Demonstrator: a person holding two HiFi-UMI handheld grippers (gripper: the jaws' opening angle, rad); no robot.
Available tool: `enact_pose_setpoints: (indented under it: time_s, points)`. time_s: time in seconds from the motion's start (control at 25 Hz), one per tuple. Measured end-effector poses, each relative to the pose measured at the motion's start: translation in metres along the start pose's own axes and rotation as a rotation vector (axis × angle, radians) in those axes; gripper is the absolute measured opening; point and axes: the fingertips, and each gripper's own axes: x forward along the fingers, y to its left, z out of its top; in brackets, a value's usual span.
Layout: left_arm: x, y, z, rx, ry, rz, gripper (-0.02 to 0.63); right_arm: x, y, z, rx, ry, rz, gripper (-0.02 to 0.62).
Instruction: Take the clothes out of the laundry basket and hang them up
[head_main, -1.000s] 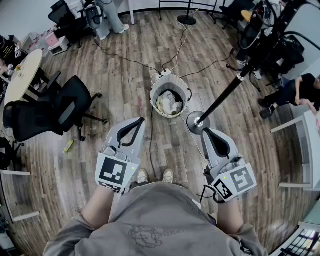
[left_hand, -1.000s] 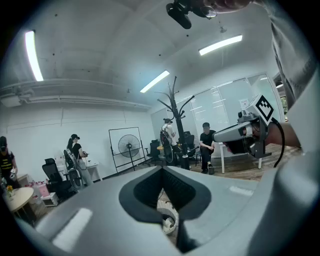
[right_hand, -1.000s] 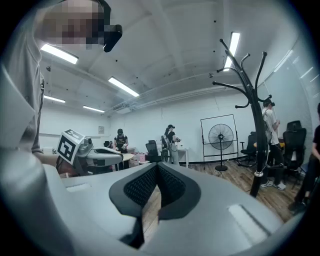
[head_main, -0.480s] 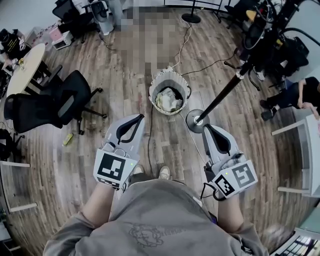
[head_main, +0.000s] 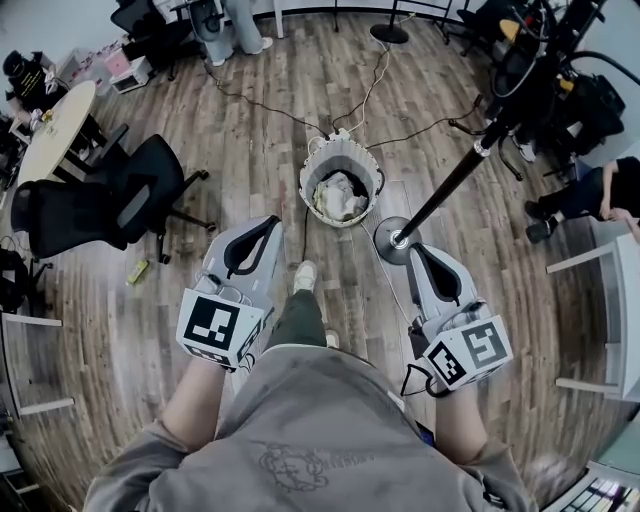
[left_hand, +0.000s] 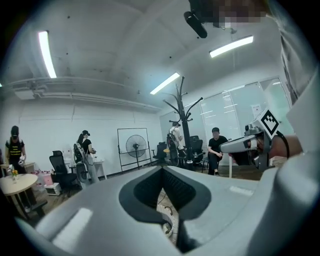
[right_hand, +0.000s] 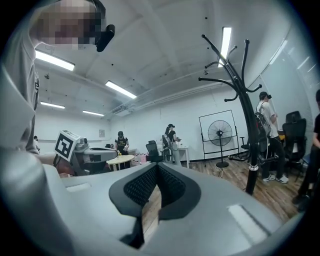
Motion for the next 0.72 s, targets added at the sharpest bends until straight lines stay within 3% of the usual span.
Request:
enact_pose_setpoints:
  time_s: [0.52, 0.6, 0.72]
  points:
    - [0.062, 0.022, -0.017, -0.002, 0.004, -0.027, 0.01, 0.04, -0.041, -0.004, -0.006, 0.005, -0.054, 0.03]
    - [0.073, 0.029, -0.019, -0.009, 0.006, -0.025, 0.023, 0.049, -0.053, -0.005, 0.003, 0.008, -0.08, 0.085]
    - [0.089, 0.045, -0.025, -0.023, 0.014, -0.027, 0.054, 0.068, -0.069, -0.006, 0.012, 0.016, -0.114, 0.1]
